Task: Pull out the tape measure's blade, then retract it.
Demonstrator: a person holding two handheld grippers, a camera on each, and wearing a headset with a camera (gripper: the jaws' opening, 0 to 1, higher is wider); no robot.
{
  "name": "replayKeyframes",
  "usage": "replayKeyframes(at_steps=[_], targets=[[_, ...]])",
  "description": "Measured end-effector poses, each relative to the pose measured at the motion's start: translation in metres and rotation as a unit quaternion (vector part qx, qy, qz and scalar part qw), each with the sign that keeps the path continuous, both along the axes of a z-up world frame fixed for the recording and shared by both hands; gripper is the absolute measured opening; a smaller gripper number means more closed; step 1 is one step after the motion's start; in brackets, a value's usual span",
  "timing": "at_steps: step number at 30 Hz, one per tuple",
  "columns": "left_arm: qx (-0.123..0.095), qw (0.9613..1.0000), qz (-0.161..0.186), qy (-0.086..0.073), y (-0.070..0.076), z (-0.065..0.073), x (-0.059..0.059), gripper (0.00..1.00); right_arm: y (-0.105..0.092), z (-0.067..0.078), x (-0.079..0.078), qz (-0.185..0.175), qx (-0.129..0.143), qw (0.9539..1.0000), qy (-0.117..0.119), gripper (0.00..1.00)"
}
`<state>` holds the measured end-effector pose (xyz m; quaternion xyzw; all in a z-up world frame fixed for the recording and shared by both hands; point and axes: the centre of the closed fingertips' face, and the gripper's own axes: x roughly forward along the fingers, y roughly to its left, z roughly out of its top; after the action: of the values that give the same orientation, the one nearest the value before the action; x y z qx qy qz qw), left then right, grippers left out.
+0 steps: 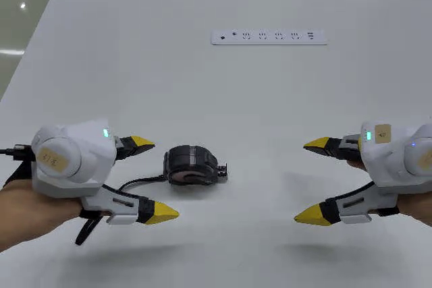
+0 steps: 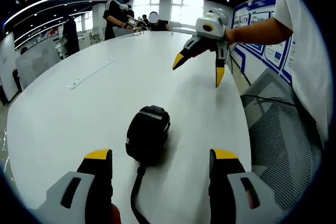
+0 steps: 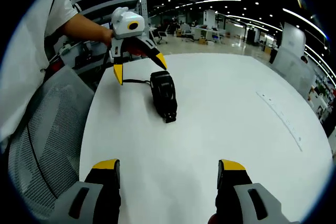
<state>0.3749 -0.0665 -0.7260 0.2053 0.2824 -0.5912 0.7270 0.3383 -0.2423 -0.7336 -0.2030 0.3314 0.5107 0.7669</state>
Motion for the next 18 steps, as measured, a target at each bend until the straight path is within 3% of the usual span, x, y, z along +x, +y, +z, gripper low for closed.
replayKeyframes(at_steps=[7, 18], targets=[[0.020, 0.9997, -0.009, -0.010, -0.007, -0.010, 0.011, 0.64, 0.011, -0.007, 0.006, 0.025, -0.012, 0.9996, 0.004, 0.72], [0.044, 0.9986, -0.029, -0.002, -0.014, -0.031, 0.018, 0.49, 0.028, -0.016, 0.018, 0.046, -0.016, 0.9988, 0.011, 0.68]])
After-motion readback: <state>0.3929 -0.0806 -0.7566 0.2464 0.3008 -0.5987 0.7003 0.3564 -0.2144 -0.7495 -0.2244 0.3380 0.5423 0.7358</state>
